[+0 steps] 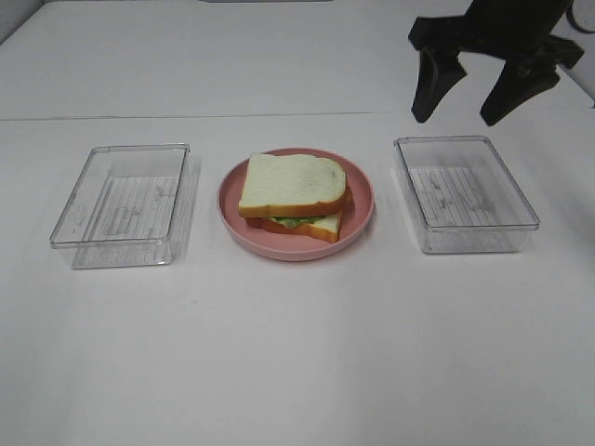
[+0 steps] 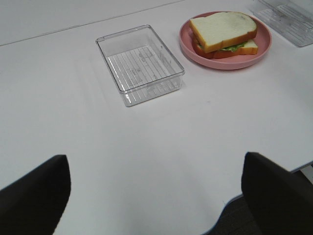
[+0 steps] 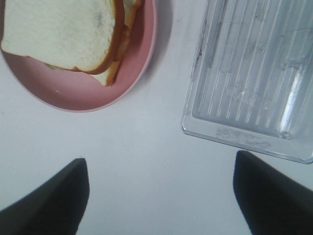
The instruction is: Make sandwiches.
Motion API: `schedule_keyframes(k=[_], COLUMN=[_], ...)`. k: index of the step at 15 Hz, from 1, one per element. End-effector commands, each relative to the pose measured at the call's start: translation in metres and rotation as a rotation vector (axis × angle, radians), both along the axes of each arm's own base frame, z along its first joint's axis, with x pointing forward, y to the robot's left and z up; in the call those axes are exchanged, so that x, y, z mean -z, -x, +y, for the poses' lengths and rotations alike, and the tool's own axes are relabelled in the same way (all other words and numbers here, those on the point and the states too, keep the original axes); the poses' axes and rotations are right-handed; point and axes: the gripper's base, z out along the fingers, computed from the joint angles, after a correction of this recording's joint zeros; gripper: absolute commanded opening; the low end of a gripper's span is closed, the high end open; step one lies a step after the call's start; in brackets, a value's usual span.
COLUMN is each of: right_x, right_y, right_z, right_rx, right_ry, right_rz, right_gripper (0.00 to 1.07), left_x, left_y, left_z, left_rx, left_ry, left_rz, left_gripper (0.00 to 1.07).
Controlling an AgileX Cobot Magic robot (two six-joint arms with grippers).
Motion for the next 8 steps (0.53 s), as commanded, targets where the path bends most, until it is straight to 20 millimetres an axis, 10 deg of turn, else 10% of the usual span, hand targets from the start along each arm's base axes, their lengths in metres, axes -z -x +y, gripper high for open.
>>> schedule_keyframes(k=[1, 8], right_x=[-0.036, -0.041], right_y=[0.050, 0.216], right_z=[-0.010, -0.048], right_rx=[-0.024, -0.105], right_ry=[0.006, -0.002], right_rz=[0.005, -0.118], right_gripper=[0.77, 0.77], left_x=[0.000, 0.000], left_y=[0.003, 0.003], left_z=[0.001, 0.001], left_rx=[0.000, 0.003], left_ry=[0.010, 0.009], left_rz=[-0.026, -0.027], left_gripper=[0.90, 0.90])
